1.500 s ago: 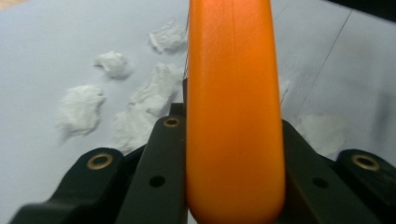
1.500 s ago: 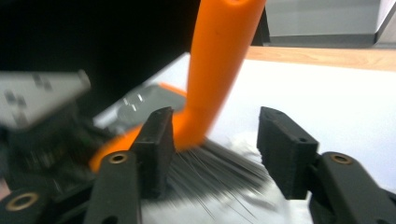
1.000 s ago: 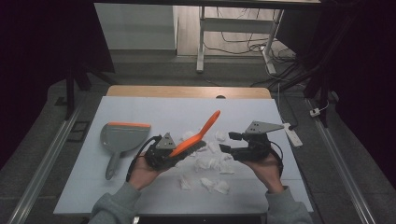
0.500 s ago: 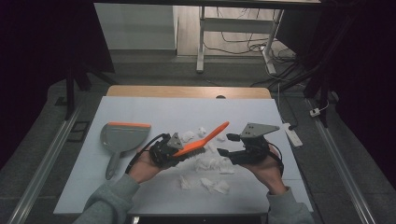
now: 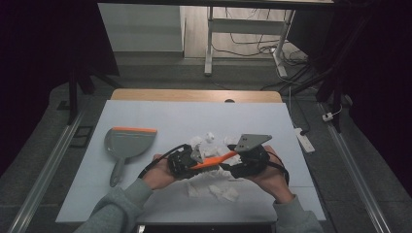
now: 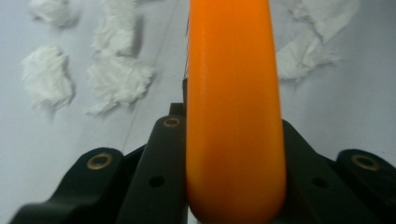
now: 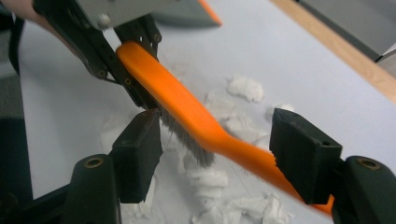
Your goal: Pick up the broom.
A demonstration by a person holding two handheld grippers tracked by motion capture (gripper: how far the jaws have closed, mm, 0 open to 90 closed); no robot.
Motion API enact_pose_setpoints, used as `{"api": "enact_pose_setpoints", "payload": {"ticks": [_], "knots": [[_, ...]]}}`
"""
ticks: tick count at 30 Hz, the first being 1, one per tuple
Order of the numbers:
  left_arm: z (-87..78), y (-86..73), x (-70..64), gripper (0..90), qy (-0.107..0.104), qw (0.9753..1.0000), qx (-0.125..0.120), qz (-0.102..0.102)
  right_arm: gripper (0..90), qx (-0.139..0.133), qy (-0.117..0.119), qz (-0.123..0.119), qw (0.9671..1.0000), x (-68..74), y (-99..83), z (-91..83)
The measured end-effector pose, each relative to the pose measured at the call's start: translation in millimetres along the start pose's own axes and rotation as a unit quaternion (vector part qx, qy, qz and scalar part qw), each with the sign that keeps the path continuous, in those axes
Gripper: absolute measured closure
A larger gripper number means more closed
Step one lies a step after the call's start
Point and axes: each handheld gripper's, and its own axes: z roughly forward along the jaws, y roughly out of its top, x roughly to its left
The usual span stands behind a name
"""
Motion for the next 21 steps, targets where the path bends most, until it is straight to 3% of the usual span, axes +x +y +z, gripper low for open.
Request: {"api": "enact_pose_setpoints", "payload": {"ticks": [3,6,7,12,13,14,16,21], "knots": [[-1.1,8.1,-5.4,80.5,-0.005,0.9997,0.007,0.022,33.0,0.026,0.006,-0.009,0.9996,1.9,-1.6,9.5],[-2.6,11.1,-7.4,80.5,-0.009,0.9995,0.008,0.03,34.2,0.052,0.014,-0.02,0.9984,4.2,-2.5,16.9],[-4.2,14.5,-9.4,80.5,-0.008,0.9988,0.015,0.045,34.9,0.064,0.014,-0.027,0.9975,5.7,-3.1,20.0],[-4.0,19.1,-15.2,80.5,-0.006,0.9977,0.019,0.065,48.1,0.11,0.026,-0.065,0.9915,11.9,-4.4,29.9],[-3.1,19.6,-17.3,80.5,-0.005,0.9984,0.008,0.055,51.3,0.114,0.027,-0.07,0.9906,12.7,-4.7,31.2],[-5.0,21.4,-16.9,80.5,-0.011,0.9975,0.013,0.069,53.4,0.117,0.024,-0.077,0.9899,13.5,-5.1,32.1],[-6.1,22.9,-17.5,80.5,-0.011,0.9977,0.006,0.067,57.5,0.123,0.024,-0.088,0.9883,14.1,-6.0,33.4],[-11.5,23.6,-14.4,80.5,-0.005,0.9965,0.002,0.084,62.5,0.115,0.024,-0.106,0.9874,14.5,-6.3,30.3]]}}
